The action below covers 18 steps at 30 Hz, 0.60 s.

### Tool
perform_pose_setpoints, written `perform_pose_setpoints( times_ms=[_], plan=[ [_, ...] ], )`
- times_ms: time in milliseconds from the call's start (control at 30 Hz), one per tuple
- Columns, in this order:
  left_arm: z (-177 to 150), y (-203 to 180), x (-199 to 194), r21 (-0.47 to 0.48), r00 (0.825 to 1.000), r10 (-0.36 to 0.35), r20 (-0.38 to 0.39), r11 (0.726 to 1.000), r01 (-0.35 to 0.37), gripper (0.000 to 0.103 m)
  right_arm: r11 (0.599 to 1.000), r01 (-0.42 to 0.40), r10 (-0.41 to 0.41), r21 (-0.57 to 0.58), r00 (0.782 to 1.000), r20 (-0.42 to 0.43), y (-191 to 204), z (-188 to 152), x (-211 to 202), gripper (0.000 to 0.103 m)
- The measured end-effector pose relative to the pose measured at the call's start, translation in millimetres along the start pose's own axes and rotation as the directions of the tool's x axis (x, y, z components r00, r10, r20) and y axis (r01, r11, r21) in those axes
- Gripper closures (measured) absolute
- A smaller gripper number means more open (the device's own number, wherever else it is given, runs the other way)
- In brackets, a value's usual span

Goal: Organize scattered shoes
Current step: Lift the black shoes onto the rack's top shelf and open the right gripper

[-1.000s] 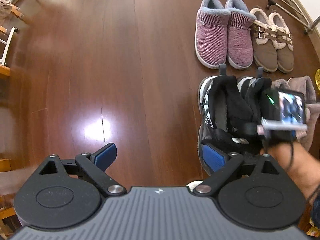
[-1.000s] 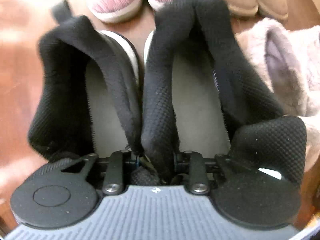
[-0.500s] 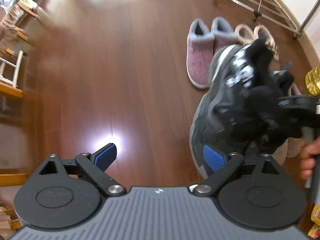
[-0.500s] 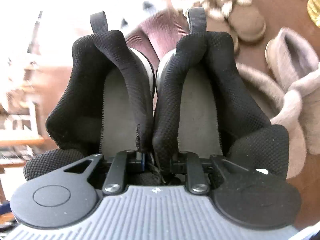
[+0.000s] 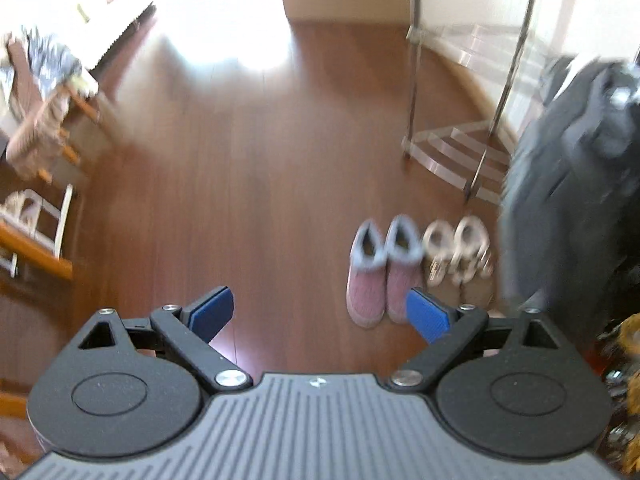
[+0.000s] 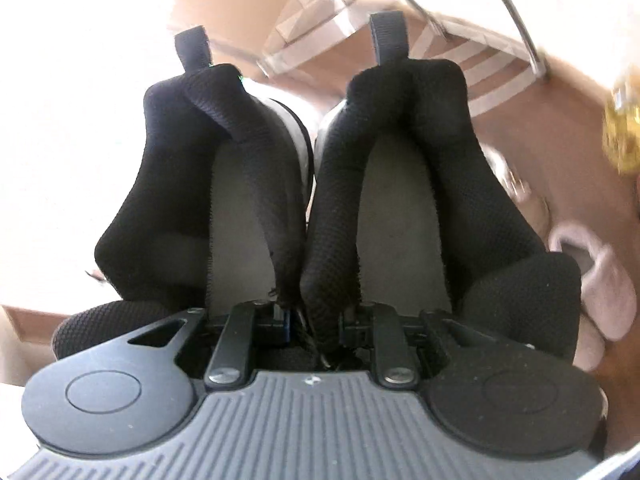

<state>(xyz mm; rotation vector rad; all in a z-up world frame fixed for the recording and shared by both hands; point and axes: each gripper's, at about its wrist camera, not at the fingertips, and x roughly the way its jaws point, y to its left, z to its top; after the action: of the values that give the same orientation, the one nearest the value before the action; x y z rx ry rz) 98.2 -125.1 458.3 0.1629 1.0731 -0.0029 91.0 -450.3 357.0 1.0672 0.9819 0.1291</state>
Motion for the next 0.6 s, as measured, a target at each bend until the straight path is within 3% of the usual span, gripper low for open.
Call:
perform_pose_setpoints(
  times_ms=[167, 267, 400, 500, 600],
  plan=[
    [84, -22, -43, 0.056, 0.985, -0.1, 0.139, 0.994, 0.093, 0.008, 0.995, -0.077, 0.086, -0.069, 0.986, 0.142, 101, 76, -90, 0.086],
    [139, -45, -62, 0.139, 0.955, -0.188, 0.231, 0.978, 0.159, 0.008, 0.991, -0.077, 0.1, -0.106, 0.968, 0.229, 161, 122, -125, 0.086],
    [208, -55, -81, 0.23, 0.896, -0.31, 0.318, 0.942, 0.244, 0.008, 0.987, -0.002, 0.053, -0.162, 0.95, 0.307, 241, 184, -148, 0.086],
    [256, -50, -85, 0.259, 0.862, -0.391, 0.323, 0.912, 0.317, 0.008, 0.982, 0.068, -0.007, -0.177, 0.946, 0.324, 287, 223, -147, 0.086],
    [300, -43, -80, 0.279, 0.842, -0.432, 0.322, 0.894, 0.352, 0.008, 0.948, 0.241, -0.166, -0.206, 0.932, 0.323, 355, 284, -123, 0.086]
  ],
)
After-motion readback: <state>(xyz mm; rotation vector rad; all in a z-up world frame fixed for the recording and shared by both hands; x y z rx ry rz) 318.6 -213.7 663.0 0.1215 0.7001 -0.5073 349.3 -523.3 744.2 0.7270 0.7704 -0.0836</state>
